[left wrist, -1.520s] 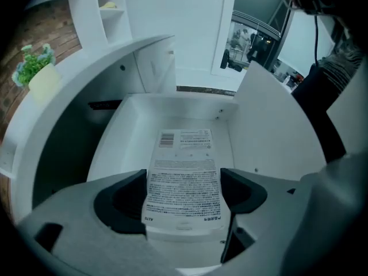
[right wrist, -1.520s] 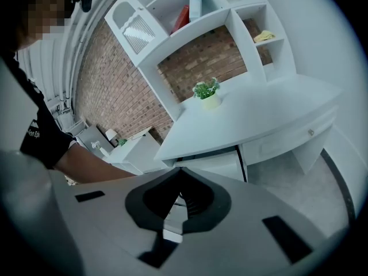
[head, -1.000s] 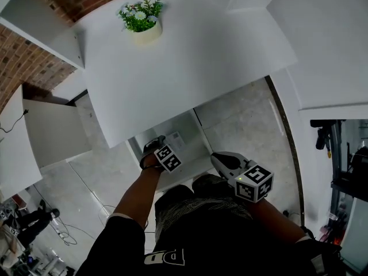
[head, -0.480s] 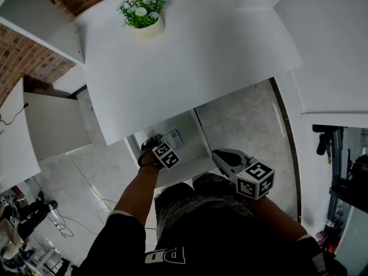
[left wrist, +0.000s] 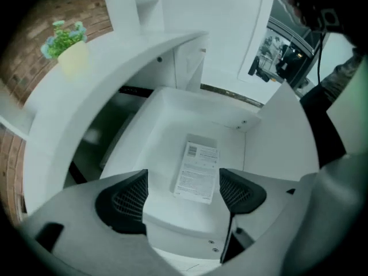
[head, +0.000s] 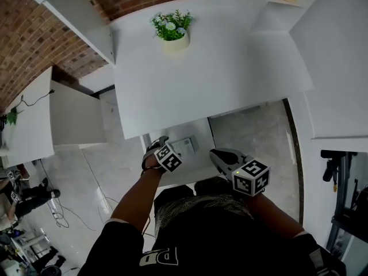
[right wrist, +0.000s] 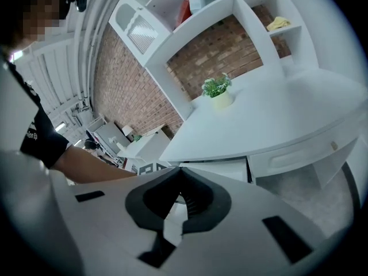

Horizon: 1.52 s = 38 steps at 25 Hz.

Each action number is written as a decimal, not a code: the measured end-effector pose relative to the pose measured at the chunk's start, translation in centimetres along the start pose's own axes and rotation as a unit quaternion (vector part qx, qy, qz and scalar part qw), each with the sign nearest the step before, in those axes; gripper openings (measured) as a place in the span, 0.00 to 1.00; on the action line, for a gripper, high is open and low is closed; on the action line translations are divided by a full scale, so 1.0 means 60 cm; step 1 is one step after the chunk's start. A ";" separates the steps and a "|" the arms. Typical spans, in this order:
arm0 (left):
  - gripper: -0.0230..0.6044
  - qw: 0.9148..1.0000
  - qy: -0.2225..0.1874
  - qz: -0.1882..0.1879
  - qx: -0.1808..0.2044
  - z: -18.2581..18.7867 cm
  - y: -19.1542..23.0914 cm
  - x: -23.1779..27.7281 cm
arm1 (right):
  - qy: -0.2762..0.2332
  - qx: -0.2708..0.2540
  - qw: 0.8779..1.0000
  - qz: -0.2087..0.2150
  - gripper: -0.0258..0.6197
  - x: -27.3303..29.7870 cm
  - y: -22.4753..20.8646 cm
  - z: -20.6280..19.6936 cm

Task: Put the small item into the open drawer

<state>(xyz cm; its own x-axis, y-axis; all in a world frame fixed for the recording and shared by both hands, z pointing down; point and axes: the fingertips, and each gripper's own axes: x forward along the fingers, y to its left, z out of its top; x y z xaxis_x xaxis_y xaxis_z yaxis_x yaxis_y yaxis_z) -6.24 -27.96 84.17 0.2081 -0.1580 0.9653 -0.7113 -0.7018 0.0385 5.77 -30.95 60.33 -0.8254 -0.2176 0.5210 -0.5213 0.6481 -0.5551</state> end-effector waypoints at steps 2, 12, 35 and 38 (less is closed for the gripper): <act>0.67 0.999 -0.023 0.001 -0.033 0.010 -0.001 -0.038 | -0.002 -0.013 1.000 0.015 0.05 0.005 0.012 0.011; 0.44 0.977 -0.153 0.054 -0.138 0.045 -0.006 -0.253 | -0.016 -0.062 0.997 0.049 0.05 0.004 0.078 0.037; 0.06 0.895 -0.387 0.019 -0.221 -0.168 -0.298 -0.606 | -0.069 -0.149 0.985 0.049 0.05 -0.088 0.432 -0.155; 0.06 0.891 -0.397 0.019 -0.219 -0.190 -0.321 -0.619 | -0.075 -0.147 0.986 0.037 0.05 -0.105 0.451 -0.170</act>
<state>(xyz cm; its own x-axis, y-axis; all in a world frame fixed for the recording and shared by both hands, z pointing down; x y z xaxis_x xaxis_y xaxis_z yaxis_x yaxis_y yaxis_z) -7.91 -0.64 50.54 0.4633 -0.7404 0.4870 -0.8860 -0.3741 0.2742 -0.91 -4.57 48.62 -0.8935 -0.2524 0.3714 -0.3904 0.8453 -0.3648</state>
